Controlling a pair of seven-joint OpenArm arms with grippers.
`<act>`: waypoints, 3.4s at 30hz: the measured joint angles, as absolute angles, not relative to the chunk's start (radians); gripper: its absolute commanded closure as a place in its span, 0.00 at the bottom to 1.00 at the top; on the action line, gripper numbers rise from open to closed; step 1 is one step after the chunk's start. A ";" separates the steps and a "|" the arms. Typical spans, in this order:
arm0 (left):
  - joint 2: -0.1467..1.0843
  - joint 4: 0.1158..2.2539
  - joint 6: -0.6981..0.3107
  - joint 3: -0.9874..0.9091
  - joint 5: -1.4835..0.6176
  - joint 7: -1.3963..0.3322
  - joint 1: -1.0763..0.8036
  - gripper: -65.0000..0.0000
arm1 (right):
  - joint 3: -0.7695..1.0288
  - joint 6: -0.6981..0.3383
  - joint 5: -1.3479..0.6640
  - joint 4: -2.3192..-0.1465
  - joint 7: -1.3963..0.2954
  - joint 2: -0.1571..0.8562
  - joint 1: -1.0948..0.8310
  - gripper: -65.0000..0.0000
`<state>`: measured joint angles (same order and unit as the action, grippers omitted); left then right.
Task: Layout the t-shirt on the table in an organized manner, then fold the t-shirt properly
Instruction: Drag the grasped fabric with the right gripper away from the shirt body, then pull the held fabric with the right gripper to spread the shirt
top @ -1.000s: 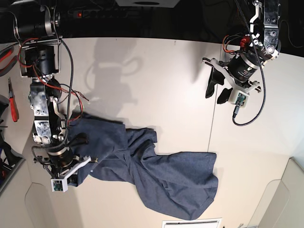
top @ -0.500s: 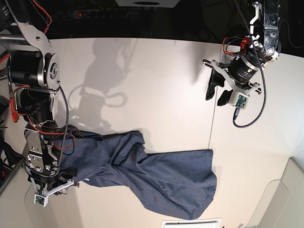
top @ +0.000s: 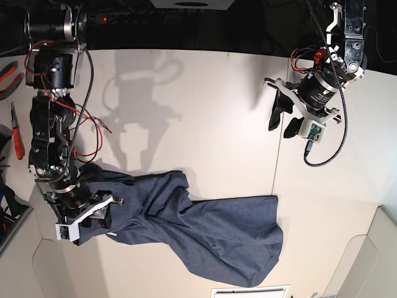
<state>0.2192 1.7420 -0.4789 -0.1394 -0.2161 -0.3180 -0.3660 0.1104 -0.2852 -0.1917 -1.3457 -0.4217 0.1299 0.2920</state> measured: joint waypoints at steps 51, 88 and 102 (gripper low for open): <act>0.219 1.496 -0.502 -0.139 -0.237 -0.337 -0.224 0.56 | 0.477 -0.255 -0.467 -1.148 -0.426 0.009 0.273 0.44; 0.219 1.496 -0.503 -0.139 -0.238 -0.325 -0.221 0.56 | 0.251 -0.180 -0.160 -1.084 -0.202 0.012 0.740 1.00; 0.219 1.496 -0.503 -0.139 -0.237 -0.325 -0.224 0.56 | 0.244 -0.165 -0.131 -0.908 -0.173 0.020 0.859 0.42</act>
<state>0.2188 1.4960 -0.5030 -0.1394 -0.2375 -0.3252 -0.2241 0.2436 -0.1646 -0.1307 -0.9077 -0.1730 0.0200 0.8585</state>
